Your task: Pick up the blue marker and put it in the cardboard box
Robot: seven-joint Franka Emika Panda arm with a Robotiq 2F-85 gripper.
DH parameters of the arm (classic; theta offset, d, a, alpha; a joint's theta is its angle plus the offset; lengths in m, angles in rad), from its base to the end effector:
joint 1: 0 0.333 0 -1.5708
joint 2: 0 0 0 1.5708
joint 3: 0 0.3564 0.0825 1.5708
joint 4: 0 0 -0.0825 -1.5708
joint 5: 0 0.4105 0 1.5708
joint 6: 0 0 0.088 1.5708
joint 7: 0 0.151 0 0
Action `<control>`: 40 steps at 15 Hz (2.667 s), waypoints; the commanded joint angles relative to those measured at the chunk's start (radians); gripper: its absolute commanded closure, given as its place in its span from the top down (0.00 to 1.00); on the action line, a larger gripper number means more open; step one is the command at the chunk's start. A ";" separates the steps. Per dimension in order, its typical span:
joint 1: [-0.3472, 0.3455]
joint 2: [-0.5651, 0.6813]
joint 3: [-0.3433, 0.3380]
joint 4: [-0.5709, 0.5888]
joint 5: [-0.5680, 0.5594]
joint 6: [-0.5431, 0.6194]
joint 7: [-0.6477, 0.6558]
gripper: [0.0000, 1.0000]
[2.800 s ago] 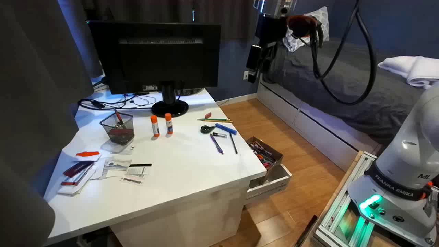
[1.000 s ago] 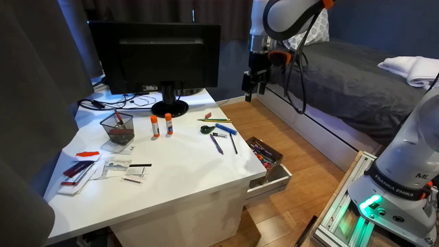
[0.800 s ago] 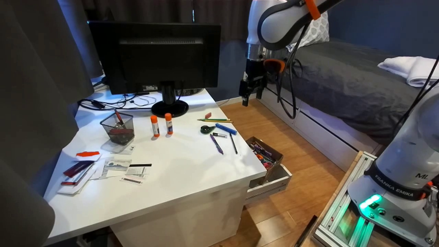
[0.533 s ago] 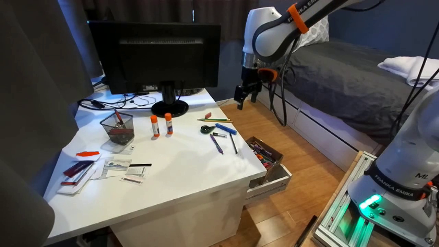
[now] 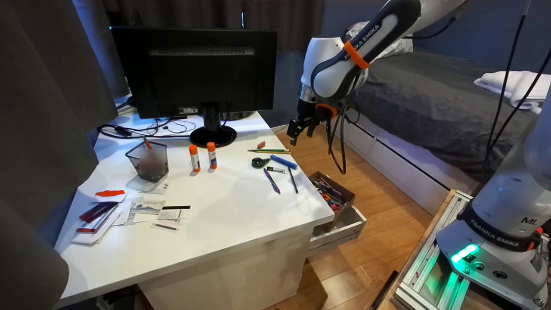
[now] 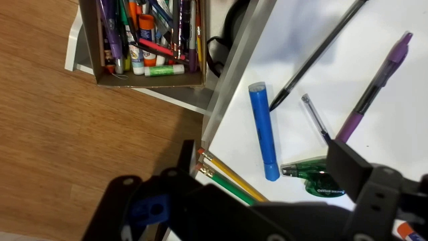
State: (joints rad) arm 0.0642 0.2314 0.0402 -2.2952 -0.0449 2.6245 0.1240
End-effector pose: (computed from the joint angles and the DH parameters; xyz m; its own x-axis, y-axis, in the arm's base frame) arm 0.5655 0.0597 0.2317 0.9949 0.0170 0.0991 0.0166 -0.9999 0.0045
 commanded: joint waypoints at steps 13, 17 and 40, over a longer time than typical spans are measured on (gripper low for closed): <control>0.029 0.205 0.015 0.094 0.018 0.097 -0.021 1.00; 0.030 0.274 0.020 0.138 0.032 0.147 -0.032 1.00; -0.006 0.228 0.025 0.139 0.055 0.140 -0.049 0.05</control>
State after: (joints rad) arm 0.0827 0.5631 0.0553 -2.0896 -0.0223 2.7936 0.1012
